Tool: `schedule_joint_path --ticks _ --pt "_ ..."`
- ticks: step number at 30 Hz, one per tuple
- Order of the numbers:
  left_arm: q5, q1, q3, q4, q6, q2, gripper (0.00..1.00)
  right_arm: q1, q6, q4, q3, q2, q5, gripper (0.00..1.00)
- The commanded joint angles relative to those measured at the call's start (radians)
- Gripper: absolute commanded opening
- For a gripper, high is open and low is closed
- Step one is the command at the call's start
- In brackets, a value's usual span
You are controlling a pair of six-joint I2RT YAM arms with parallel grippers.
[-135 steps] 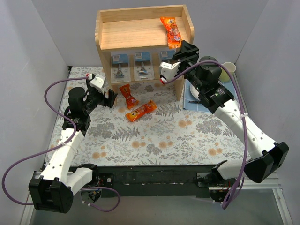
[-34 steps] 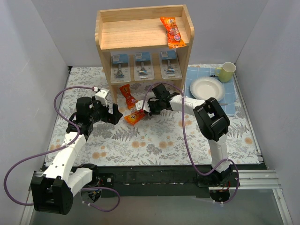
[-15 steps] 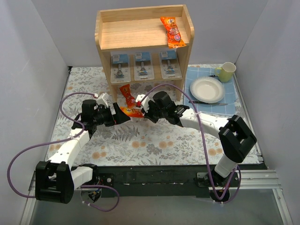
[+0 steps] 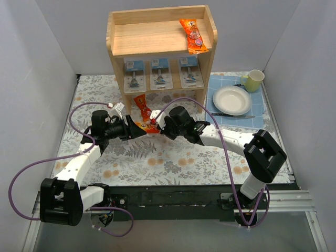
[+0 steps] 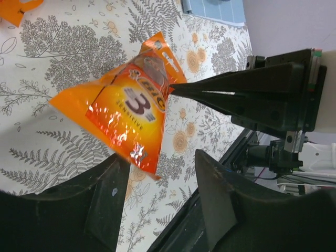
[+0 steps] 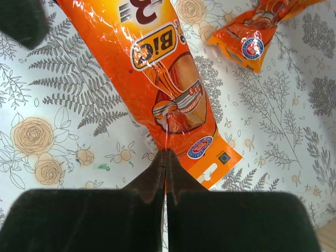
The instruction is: Place and organize the shaving razors onto the shelf
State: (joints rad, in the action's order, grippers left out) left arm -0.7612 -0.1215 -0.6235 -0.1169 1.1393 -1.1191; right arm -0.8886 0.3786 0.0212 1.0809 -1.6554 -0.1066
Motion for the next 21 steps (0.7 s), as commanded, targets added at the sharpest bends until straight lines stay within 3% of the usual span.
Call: schedule_joint_path --ticks 1,9,10,11,15,16,17,19,20,21 --pt "-0.024 0.003 -0.022 0.057 -0.022 -0.01 0.48 -0.026 0.057 0.037 0.004 0.054 -0.022 0.01" --pt "0.002 0.005 -0.022 0.099 -0.056 -0.016 0.2 -0.046 0.138 0.003 -0.013 0.078 -0.062 0.01" --pt "0.002 0.005 -0.021 0.099 -0.073 -0.015 0.08 -0.044 0.146 0.011 -0.022 0.086 -0.073 0.01" --pt "0.003 0.006 -0.016 0.095 -0.081 -0.007 0.01 -0.046 0.151 0.019 -0.027 0.097 -0.085 0.01" --pt "-0.032 0.013 -0.005 0.082 -0.133 0.013 0.0 -0.043 0.18 -0.019 -0.023 0.117 -0.178 0.01" --pt "-0.064 0.014 -0.005 0.079 -0.151 0.016 0.0 -0.038 0.181 -0.056 -0.01 0.12 -0.197 0.06" --pt "-0.129 0.017 -0.01 0.044 -0.215 0.018 0.0 -0.018 0.175 -0.131 0.026 0.12 -0.234 0.21" --pt "-0.229 0.02 -0.056 -0.041 -0.321 -0.019 0.0 0.023 0.133 -0.197 0.06 0.126 -0.309 0.31" --pt "-0.327 0.02 -0.082 -0.179 -0.388 -0.043 0.0 0.077 0.119 -0.225 0.086 0.132 -0.361 0.36" --pt "-0.354 0.02 -0.141 -0.264 -0.543 -0.103 0.0 0.106 0.103 -0.269 0.097 0.134 -0.44 0.38"
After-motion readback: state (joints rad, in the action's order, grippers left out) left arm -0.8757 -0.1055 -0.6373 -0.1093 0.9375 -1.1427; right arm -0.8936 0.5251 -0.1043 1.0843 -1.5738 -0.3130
